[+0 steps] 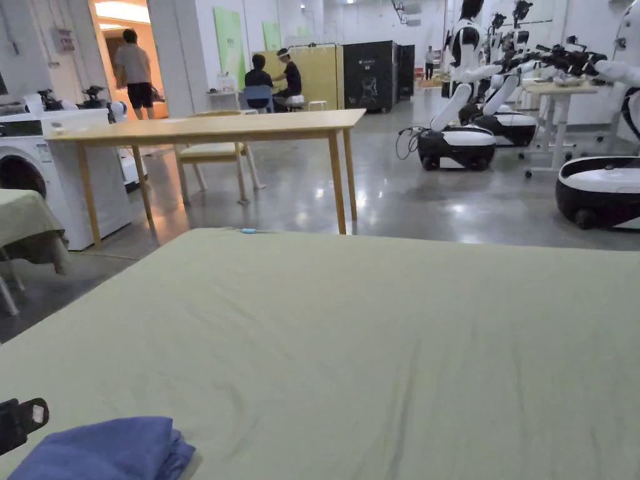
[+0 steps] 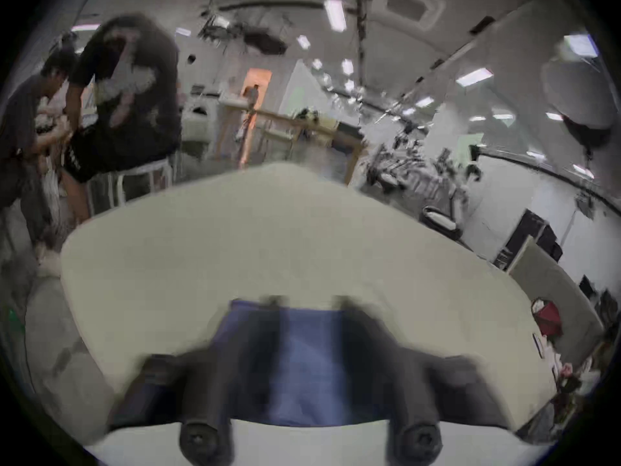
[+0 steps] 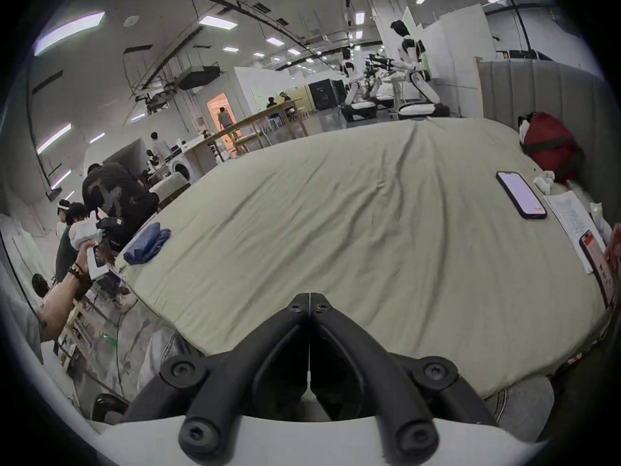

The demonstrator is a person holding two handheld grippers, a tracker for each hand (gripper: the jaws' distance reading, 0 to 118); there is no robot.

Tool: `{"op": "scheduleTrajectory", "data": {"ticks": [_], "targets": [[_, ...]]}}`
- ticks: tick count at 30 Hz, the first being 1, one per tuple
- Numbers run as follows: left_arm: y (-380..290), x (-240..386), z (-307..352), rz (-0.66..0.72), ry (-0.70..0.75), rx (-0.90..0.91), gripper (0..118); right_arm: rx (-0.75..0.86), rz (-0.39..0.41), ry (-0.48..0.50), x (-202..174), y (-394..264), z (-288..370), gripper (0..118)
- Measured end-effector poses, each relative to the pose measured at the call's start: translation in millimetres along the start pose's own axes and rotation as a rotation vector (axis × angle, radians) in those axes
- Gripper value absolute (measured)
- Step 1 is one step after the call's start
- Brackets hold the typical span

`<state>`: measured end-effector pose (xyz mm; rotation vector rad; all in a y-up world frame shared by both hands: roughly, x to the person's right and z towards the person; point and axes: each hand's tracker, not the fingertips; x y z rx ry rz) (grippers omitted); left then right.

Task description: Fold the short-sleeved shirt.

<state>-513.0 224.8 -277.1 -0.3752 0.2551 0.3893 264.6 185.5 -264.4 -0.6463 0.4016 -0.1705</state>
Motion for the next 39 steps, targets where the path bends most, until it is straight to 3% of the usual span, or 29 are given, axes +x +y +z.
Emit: {"op": "scheduleTrajectory", "data": {"ticks": [1, 4, 10, 14, 18, 23, 24, 28, 31, 39], "targets": [[0, 19, 10, -0.043, 0.003, 0.014, 8, 0.015, 0.002, 0.013, -1, 2, 3, 1], [-3, 81, 39, -0.121, -0.128, 0.021, 7, 0.043, 0.028, 0.058, -4, 12, 11, 1], [-13, 234, 81, -0.248, -0.263, 0.133, 4, 0.156, 0.195, 0.031, 17, 51, 40, 1], [-13, 351, 108, -0.379, -0.313, 0.298, 4, 0.278, 0.287, -0.086, 14, 114, 67, 1], [-2, 444, 100, -0.394, -0.364, 0.289, 4, 0.482, 0.416, -0.231, 1, 180, 87, 1], [-9, 525, 54, -0.450, -0.265, 0.380, 4, 0.589, 0.310, -0.331, 19, 248, 67, 1], [-11, 537, 45, -0.472, -0.211, 0.411, 4, 0.596, 0.307, -0.357, 23, 260, 57, 1], [-6, 565, 14, -0.479, -0.223, 0.398, 4, 0.607, 0.312, -0.367, 39, 294, 23, 1], [0, 579, -4, -0.514, -0.181, 0.440, 4, 0.588, 0.308, -0.412, 35, 314, -1, 1], [1, 588, -23, -0.495, -0.200, 0.410, 4, 0.547, 0.294, -0.399, 9, 325, -38, 1]]}}
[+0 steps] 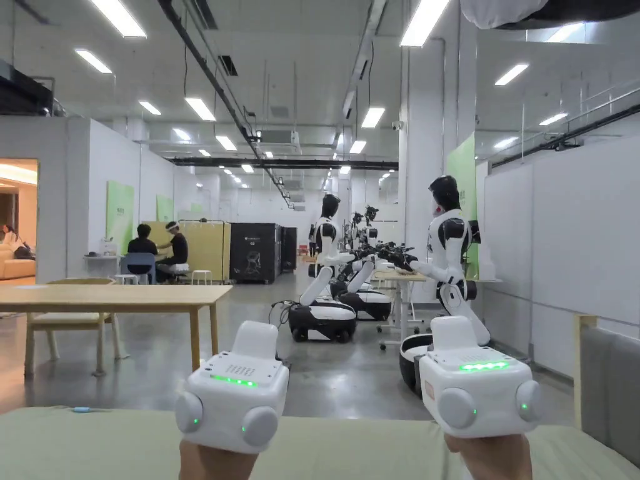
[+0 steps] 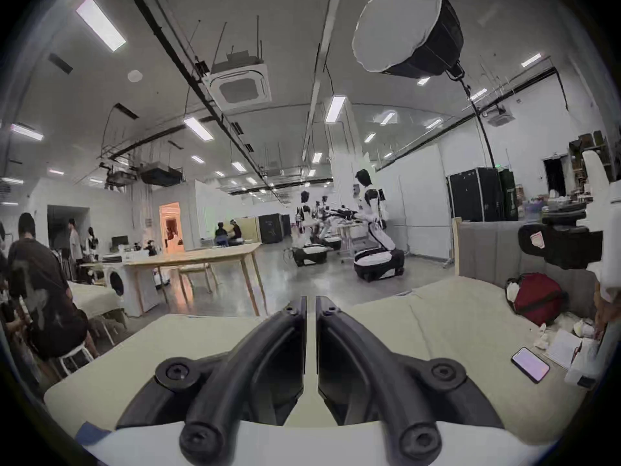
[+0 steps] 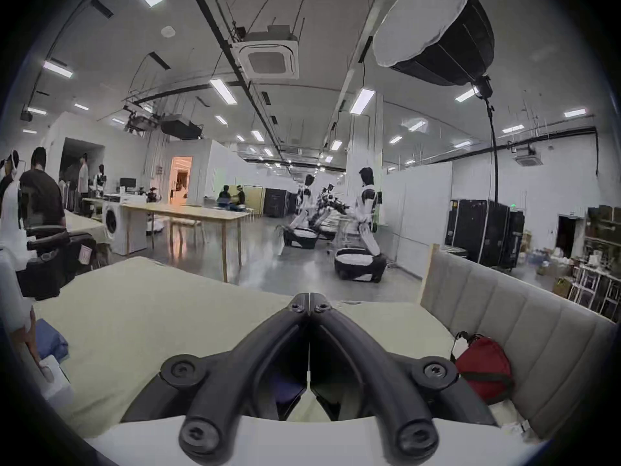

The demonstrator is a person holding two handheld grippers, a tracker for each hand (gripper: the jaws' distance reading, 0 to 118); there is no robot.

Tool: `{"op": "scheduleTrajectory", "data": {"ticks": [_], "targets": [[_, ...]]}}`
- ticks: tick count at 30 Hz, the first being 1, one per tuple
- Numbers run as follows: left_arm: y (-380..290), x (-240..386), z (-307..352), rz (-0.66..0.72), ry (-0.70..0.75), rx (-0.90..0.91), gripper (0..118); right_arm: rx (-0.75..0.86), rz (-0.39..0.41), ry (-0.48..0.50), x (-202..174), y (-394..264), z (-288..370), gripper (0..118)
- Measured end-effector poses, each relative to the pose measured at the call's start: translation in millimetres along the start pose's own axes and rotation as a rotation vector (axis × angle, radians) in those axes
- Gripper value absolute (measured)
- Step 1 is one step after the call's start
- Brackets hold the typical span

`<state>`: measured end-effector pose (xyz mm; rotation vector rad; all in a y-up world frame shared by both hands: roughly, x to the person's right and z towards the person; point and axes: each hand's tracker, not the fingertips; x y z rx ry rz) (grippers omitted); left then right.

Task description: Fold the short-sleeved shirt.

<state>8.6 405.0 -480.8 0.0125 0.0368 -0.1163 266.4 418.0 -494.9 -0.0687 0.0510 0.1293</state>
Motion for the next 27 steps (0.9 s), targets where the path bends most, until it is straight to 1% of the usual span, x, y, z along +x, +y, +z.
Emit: {"op": "scheduleTrajectory", "data": {"ticks": [3, 5, 6, 7, 8, 9, 10, 11, 12, 13, 15, 16, 17, 18, 20, 25, 27], "targets": [[-4, -3, -8, 0.035, 0.001, -0.040, 4, 0.000, -0.017, 0.016, -2, -3, -1, 1], [-5, -3, -12, 0.019, 0.025, -0.056, 5, -0.001, -0.019, 0.013, -3, -6, -1, 1], [-6, -3, -13, 0.011, 0.032, -0.053, 6, -0.004, -0.019, 0.010, -2, -6, -1, 3], [-6, -3, -12, 0.010, 0.031, -0.050, 12, -0.008, -0.017, 0.009, -2, -7, -1, 7], [-7, -5, -13, 0.013, 0.030, -0.045, 27, -0.013, -0.011, 0.009, -2, -8, -1, 14], [-6, -5, -14, 0.018, 0.025, -0.046, 63, -0.014, -0.003, 0.011, -3, -8, -1, 30], [-6, -6, -15, 0.025, 0.018, -0.055, 97, -0.013, -0.001, 0.013, -3, -9, -1, 50], [-8, -6, -17, 0.043, 0.011, -0.108, 115, -0.013, -0.001, 0.015, -3, -9, -1, 75], [-8, -7, -19, 0.052, 0.014, -0.134, 118, -0.020, -0.013, 0.018, -2, -9, -2, 107], [-9, -7, -17, 0.058, 0.014, -0.122, 118, -0.026, -0.029, 0.022, -1, -10, -3, 118], [-9, -8, -13, 0.054, 0.028, -0.091, 118, -0.007, -0.070, 0.037, 1, -13, -4, 118], [-9, -9, -14, 0.053, 0.037, -0.092, 118, 0.013, -0.072, 0.031, 2, -16, -5, 118], [-10, -9, -15, 0.049, 0.043, -0.100, 118, 0.015, -0.064, 0.008, 1, -16, -7, 118], [-10, -11, -15, 0.046, 0.047, -0.110, 118, -0.013, -0.042, -0.040, 2, -15, -7, 118], [-11, -16, -17, 0.039, 0.041, -0.122, 118, -0.062, -0.024, -0.066, 2, -13, -14, 118], [-9, -24, -15, 0.058, 0.048, -0.109, 118, -0.035, -0.079, -0.055, 1, -8, -14, 118], [-8, -26, -16, 0.055, 0.049, -0.105, 118, -0.011, -0.095, -0.089, -4, -5, -6, 118]]}}
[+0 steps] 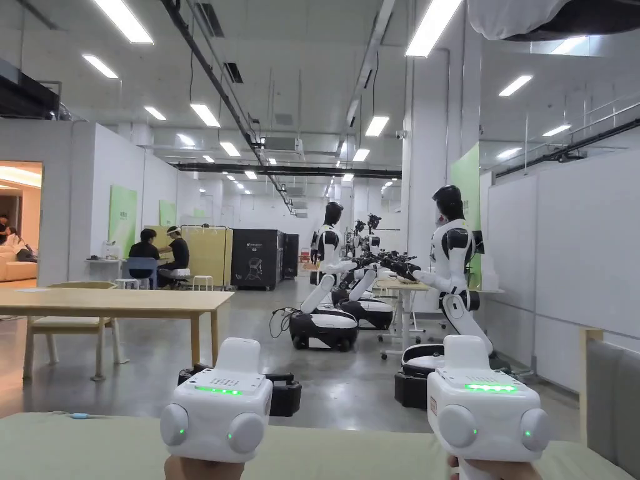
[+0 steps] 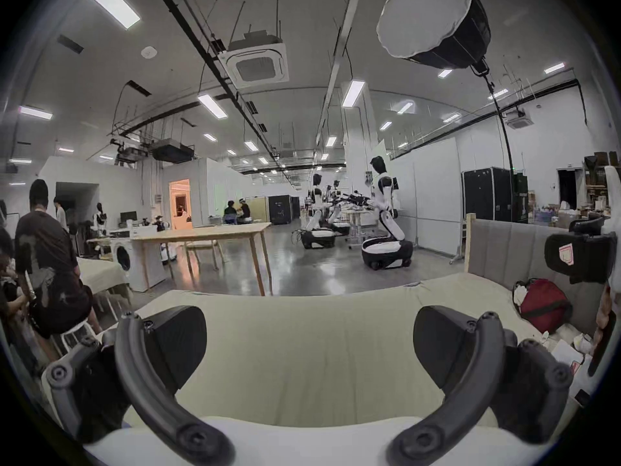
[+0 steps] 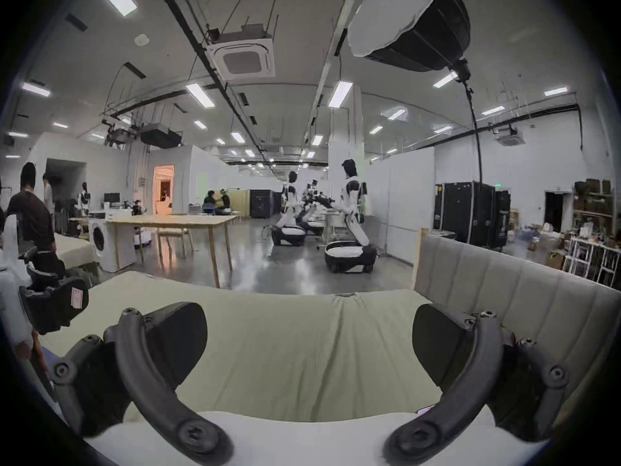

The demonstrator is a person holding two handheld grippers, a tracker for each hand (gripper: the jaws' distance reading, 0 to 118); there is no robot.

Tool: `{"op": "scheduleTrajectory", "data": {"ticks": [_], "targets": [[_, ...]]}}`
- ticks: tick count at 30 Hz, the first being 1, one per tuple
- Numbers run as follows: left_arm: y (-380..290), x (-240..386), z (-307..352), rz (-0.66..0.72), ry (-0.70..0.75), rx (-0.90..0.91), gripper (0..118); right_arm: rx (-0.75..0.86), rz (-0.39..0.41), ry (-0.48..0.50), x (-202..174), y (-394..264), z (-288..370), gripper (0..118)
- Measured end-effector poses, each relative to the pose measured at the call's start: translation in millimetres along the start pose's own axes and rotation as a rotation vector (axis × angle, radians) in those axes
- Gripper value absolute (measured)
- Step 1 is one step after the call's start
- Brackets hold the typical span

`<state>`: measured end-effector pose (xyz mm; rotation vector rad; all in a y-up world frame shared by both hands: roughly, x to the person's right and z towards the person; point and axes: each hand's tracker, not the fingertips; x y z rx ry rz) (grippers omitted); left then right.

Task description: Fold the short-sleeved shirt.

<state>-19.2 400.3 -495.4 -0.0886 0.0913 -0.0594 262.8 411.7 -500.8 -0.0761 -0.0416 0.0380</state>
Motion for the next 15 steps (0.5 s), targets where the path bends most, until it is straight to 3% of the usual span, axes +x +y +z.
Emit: {"op": "scheduleTrajectory", "data": {"ticks": [4, 8, 13, 15], "targets": [[1, -4, -2, -0.019, 0.000, -0.004, 118, -0.024, 0.023, -0.082, -10, 1, 2, 118], [2, -6, 2, -0.020, 0.006, 0.005, 118, 0.072, 0.045, -0.092, -15, -9, 3, 118], [2, -8, 2, -0.020, 0.007, 0.004, 118, -0.016, -0.004, -0.104, -16, -7, 0, 118], [2, -8, 2, -0.019, 0.008, 0.007, 118, -0.093, 0.025, -0.121, -19, -6, -4, 118]]}}
